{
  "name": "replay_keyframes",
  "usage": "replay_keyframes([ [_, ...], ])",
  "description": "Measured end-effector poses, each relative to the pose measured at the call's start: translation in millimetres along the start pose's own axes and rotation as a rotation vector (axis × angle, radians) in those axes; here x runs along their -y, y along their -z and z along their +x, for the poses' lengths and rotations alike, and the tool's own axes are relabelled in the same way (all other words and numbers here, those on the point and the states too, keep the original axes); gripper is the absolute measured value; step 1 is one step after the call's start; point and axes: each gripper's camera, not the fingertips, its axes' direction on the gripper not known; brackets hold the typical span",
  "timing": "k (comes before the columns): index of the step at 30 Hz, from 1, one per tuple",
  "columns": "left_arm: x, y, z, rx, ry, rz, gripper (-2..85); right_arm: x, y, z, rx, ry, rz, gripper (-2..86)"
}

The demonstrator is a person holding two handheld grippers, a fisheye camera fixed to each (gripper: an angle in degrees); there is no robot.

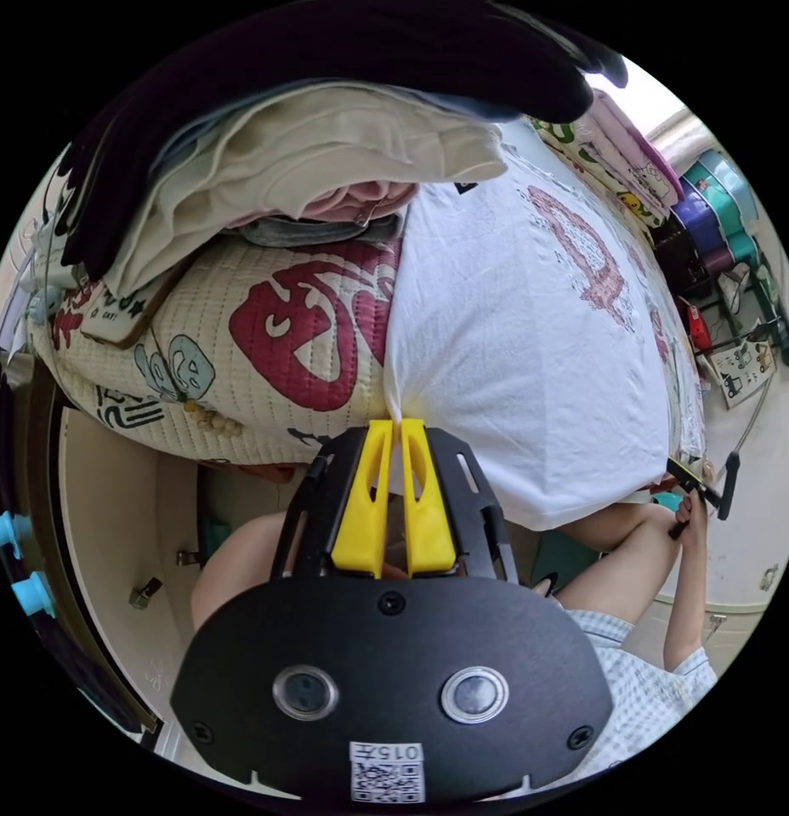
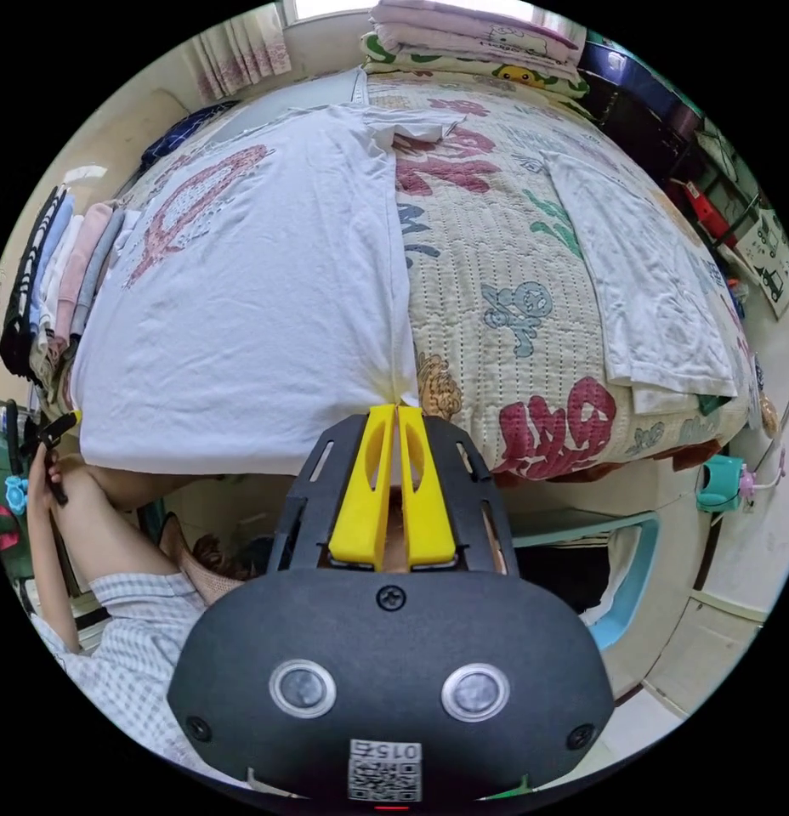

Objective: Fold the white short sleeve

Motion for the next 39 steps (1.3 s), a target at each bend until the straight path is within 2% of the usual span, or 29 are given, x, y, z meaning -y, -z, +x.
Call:
replay_keyframes([
  [6, -8, 6, 12, 0.052, -0.018, 0.013, -0.1, -5, -25, 15, 0.130, -0.093, -0.010, -0.2],
  [13, -13, 14, 17, 0.058, -0.006, 0.011, -0.1, -14, -54, -17, 0.016, -0.044, 0.004, -0.2],
  [26, -23, 30, 24, 0.060, -0.018, 0.014, -0.3, -20, -99, -26, 0.067, -0.065, 0.001, -0.2],
  [33, -32, 40, 45, 0.161, -0.073, 0.033, -0.3, -21, -120, -55, -0.024, -0.022, 0.006, -0.2],
  [39, -37, 49, 48, 0.167, -0.072, 0.036, -0.3, -18, -132, -72, -0.069, -0.009, 0.007, -0.2],
])
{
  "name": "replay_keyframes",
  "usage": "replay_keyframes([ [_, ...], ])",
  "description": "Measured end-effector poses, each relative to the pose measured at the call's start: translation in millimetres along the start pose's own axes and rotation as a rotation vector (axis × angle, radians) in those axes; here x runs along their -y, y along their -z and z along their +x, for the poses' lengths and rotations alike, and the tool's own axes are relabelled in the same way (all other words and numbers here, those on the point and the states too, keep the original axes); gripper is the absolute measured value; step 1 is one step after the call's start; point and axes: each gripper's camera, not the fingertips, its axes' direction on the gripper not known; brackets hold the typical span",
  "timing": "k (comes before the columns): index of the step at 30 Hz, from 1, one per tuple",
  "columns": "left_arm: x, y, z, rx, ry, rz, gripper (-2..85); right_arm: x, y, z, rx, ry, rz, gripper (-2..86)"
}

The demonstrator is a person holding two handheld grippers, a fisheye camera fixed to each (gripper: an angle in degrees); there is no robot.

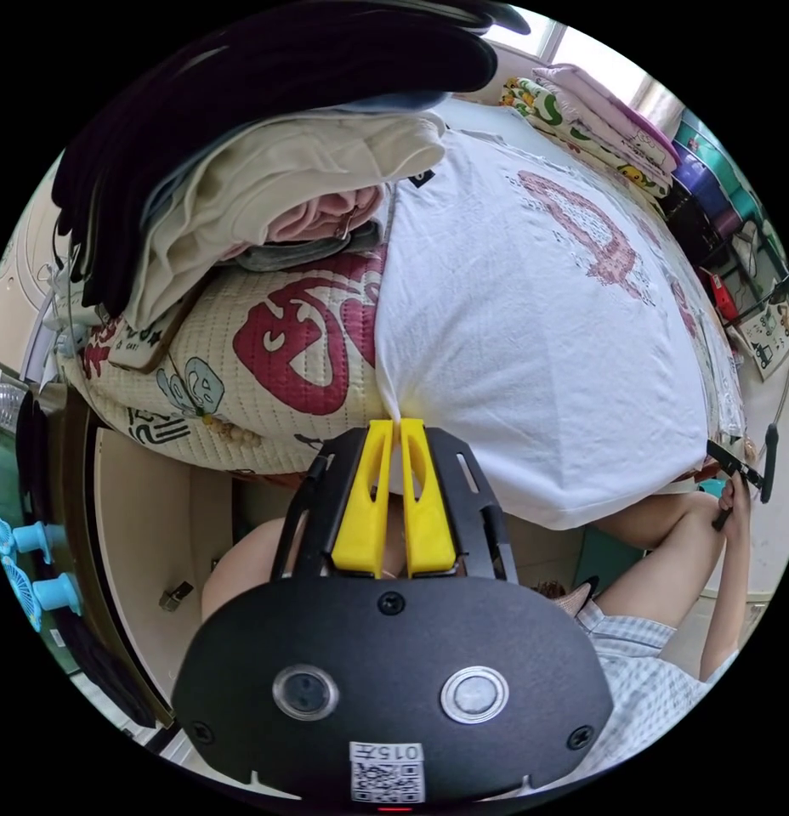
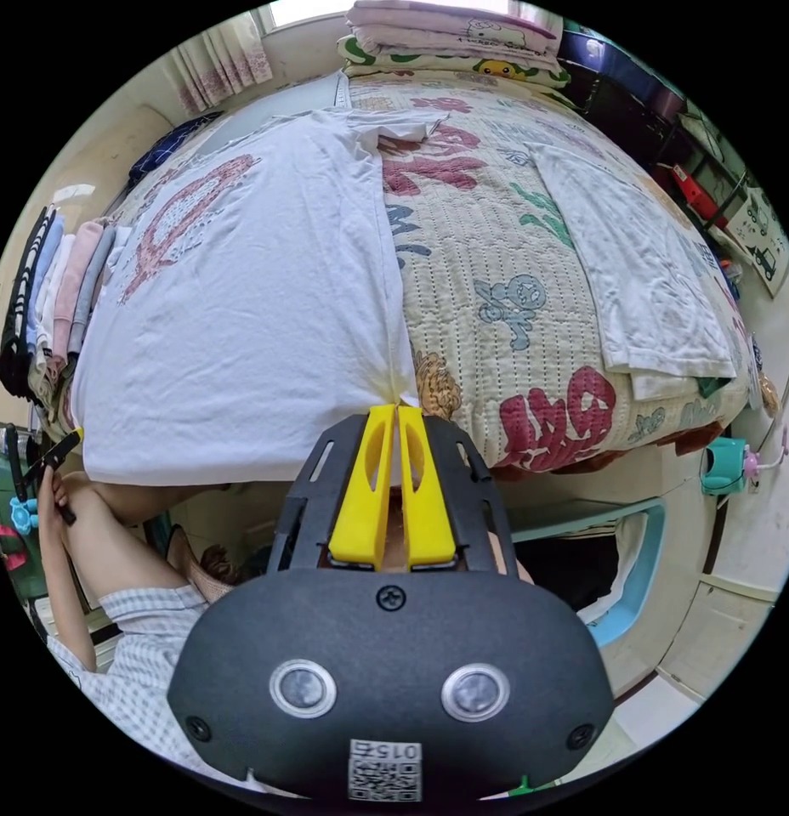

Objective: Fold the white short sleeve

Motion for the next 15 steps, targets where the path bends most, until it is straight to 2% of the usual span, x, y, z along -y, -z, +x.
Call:
replay_keyframes([
  [15, -5, 26, -6, -0.023, 0.007, -0.005, -0.3, 20, 6, -10, 0.035, -0.028, -0.001, -0.2],
])
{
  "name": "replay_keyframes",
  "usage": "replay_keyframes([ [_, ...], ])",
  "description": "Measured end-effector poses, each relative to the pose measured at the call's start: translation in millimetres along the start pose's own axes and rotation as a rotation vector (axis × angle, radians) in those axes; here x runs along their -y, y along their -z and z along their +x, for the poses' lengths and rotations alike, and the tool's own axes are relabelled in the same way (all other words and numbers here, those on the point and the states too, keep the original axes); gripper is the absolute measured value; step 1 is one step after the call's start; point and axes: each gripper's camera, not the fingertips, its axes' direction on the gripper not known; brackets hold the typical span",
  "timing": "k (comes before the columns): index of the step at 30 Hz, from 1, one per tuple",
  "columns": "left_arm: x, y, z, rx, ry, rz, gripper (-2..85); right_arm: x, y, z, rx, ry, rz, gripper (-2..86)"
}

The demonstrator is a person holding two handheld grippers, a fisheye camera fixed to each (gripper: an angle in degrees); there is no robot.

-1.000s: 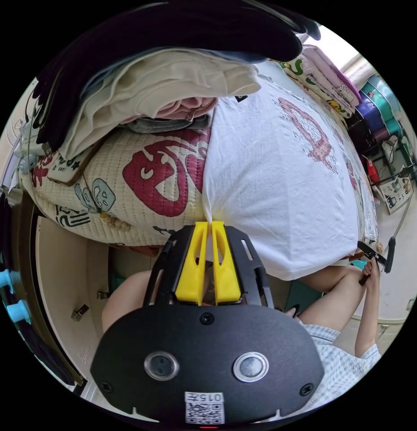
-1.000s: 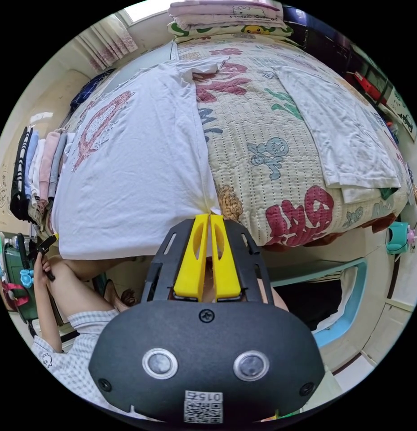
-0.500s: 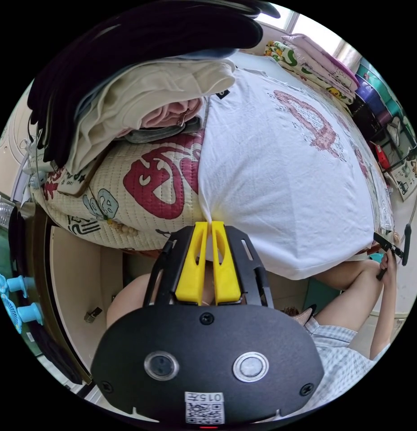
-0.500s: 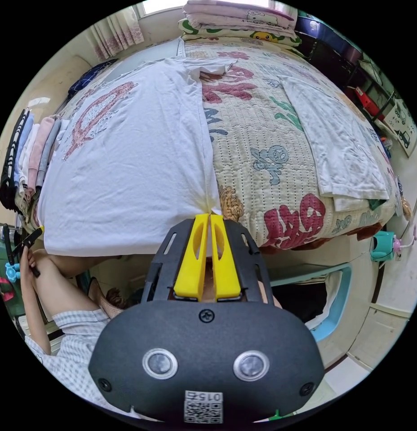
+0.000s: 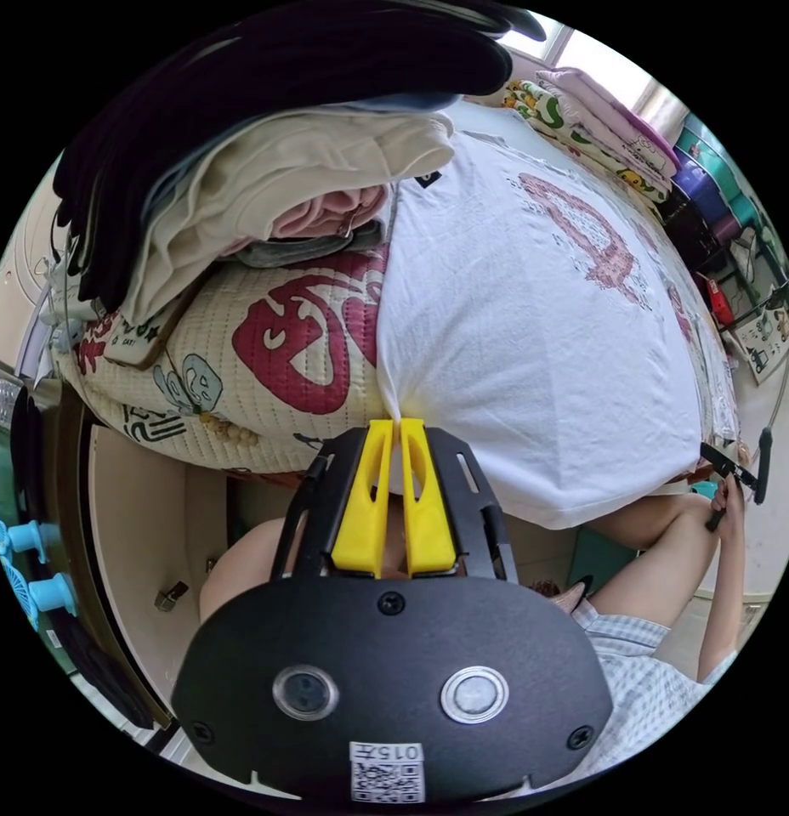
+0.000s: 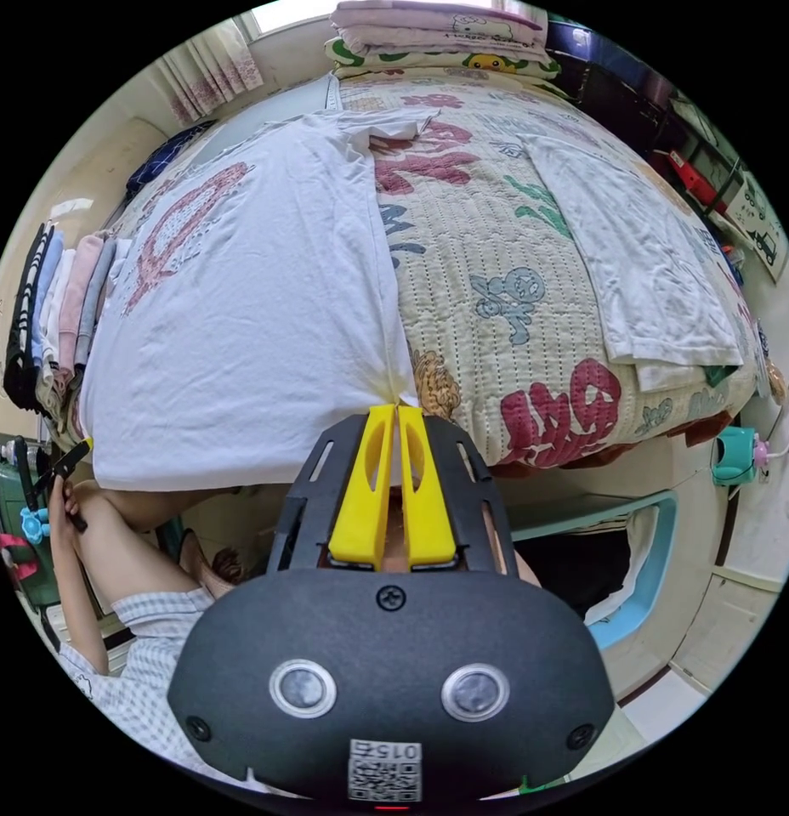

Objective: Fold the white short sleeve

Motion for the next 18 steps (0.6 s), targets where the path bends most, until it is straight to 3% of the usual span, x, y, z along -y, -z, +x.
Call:
replay_keyframes([
  [18, -7, 41, 14, 0.080, -0.031, 0.011, -0.1, 45, 81, 2, -0.014, -0.008, 0.004, 0.0],
])
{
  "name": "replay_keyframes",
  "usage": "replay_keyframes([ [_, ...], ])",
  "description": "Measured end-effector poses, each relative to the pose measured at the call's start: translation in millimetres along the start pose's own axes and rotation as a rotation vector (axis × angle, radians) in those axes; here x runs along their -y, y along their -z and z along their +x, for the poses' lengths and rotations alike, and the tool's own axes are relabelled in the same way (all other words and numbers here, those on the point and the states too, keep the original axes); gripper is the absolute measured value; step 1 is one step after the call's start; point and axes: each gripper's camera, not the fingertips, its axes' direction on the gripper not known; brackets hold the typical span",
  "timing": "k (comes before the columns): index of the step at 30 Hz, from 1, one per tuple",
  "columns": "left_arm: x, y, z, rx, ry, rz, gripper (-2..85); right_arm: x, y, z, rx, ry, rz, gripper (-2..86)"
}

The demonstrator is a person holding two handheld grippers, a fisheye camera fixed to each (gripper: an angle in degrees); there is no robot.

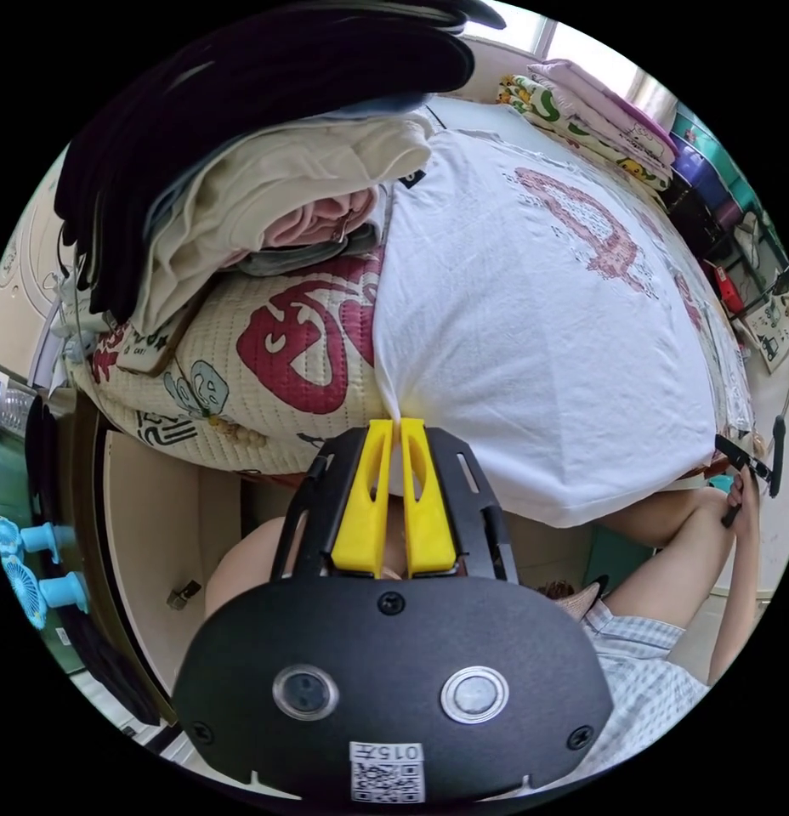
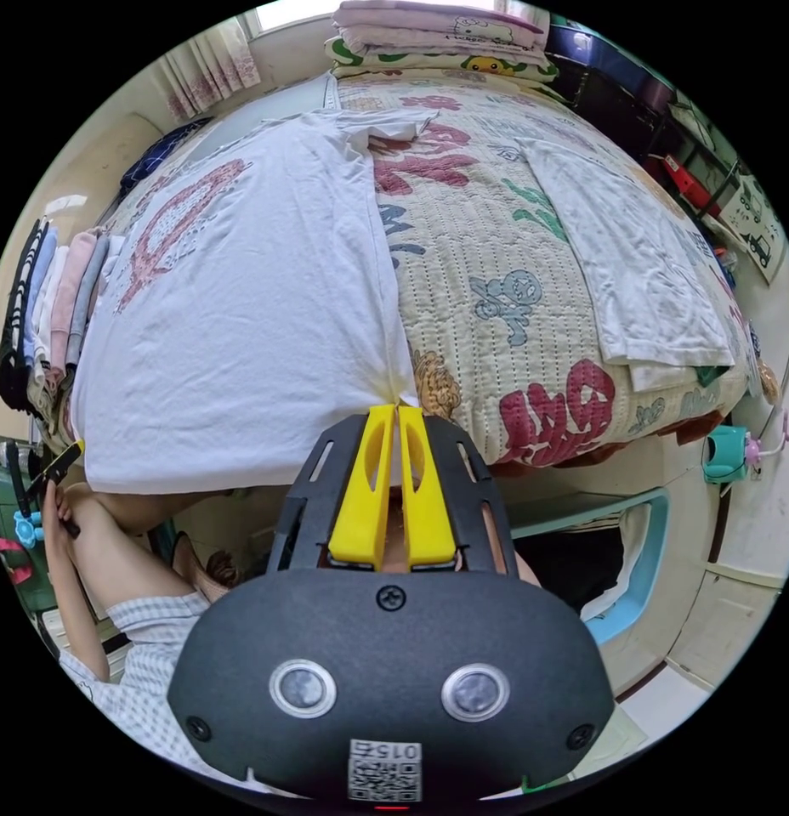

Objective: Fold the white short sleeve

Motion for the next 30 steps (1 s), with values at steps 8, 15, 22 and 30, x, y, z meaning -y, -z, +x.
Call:
replay_keyframes([
  [8, -3, 22, -16, -0.103, 0.012, 0.003, 0.2, 23, 70, 53, 0.175, -0.079, 0.015, 0.9],
  [15, -8, 47, -26, -0.191, 0.050, 0.022, 0.8, 37, 147, 124, 0.338, -0.186, 0.074, 3.5],
  [22, -24, 101, -38, -0.156, 0.209, 0.212, 4.8, 23, 242, 202, 0.545, -0.336, 0.304, 4.5],
  [30, -3, 180, -3, -0.129, 0.167, 0.341, 5.1, 91, 297, 232, 0.952, -0.301, 0.394, 1.1],
])
